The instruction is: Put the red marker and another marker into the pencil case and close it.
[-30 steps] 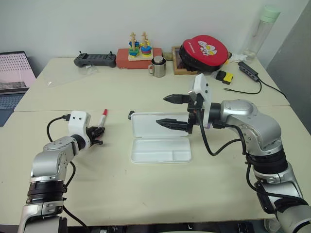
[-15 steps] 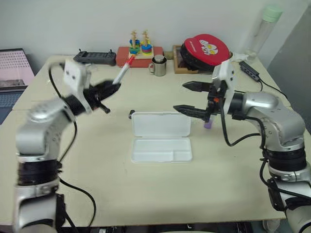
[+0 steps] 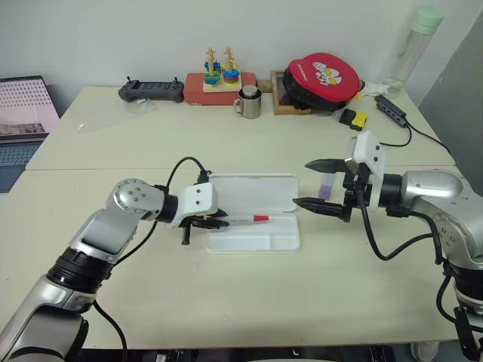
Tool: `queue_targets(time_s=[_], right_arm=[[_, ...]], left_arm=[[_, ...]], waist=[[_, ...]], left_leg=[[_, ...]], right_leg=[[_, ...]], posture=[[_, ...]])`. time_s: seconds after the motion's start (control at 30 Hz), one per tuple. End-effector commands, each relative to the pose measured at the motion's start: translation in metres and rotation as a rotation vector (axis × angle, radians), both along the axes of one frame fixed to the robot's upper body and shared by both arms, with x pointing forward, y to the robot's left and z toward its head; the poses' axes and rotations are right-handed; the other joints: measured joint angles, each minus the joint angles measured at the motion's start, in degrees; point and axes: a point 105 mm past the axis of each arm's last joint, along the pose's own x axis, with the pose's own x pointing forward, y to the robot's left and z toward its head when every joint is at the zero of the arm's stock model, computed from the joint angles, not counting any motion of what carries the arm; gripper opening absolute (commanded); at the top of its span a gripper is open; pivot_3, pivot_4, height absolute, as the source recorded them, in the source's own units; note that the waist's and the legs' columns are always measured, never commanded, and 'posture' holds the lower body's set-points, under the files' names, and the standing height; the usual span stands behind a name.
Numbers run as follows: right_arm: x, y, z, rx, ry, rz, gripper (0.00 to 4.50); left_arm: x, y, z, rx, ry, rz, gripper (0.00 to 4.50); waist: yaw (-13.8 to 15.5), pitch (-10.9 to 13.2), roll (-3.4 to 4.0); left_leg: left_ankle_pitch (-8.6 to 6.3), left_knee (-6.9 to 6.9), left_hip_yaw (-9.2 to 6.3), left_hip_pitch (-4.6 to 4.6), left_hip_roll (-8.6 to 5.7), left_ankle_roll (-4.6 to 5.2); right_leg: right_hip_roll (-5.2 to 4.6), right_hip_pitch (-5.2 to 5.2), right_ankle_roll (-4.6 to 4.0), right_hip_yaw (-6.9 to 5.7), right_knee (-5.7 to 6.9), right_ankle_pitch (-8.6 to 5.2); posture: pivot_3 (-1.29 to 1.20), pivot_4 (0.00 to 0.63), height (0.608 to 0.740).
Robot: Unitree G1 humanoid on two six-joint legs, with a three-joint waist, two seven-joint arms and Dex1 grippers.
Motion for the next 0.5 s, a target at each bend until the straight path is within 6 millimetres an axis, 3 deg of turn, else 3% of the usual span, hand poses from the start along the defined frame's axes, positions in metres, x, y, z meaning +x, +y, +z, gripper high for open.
queue_targets(time_s=[0.03,0.3,0.37,0.5], right_arm=[[-0.007,0.001,0.006,-0.005,-0.027,-0.002,4.50],[-0.012,0.003,0.004,-0.007,-0.007,0.010,4.50],[-0.012,0.003,0.003,-0.010,-0.003,0.005,4.50],[-0.011,0.003,0.002,-0.003,-0.004,-0.004,4.50]], left_arm=[[0.003,-0.006,0.005,0.003,-0.044,-0.034,0.45],[0.004,-0.015,0.004,-0.025,-0.032,-0.051,0.45],[0.004,-0.018,0.005,-0.031,-0.031,-0.054,1.16],[0.007,-0.025,0.008,-0.057,-0.040,-0.053,1.97]], waist=[[0.1,0.0,-0.01],[0.3,0.0,-0.01],[0.3,0.0,-0.01],[0.4,0.0,-0.02]], left_leg=[[0.00,0.00,0.01,0.00,0.01,0.00],[0.00,0.02,0.06,0.03,0.02,0.00],[0.00,0.02,0.06,0.03,0.02,0.00],[0.00,0.04,0.07,0.03,0.01,0.00]], right_leg=[[0.00,0.00,0.00,-0.01,-0.01,0.00],[0.01,0.01,0.00,0.02,0.01,0.00],[0.01,0.01,0.00,0.01,0.01,0.00],[0.01,0.02,0.00,0.01,0.01,0.00]], posture=[[0.00,0.150,0.740],[0.00,0.150,0.740],[0.00,0.150,0.740],[0.00,0.150,0.740]])
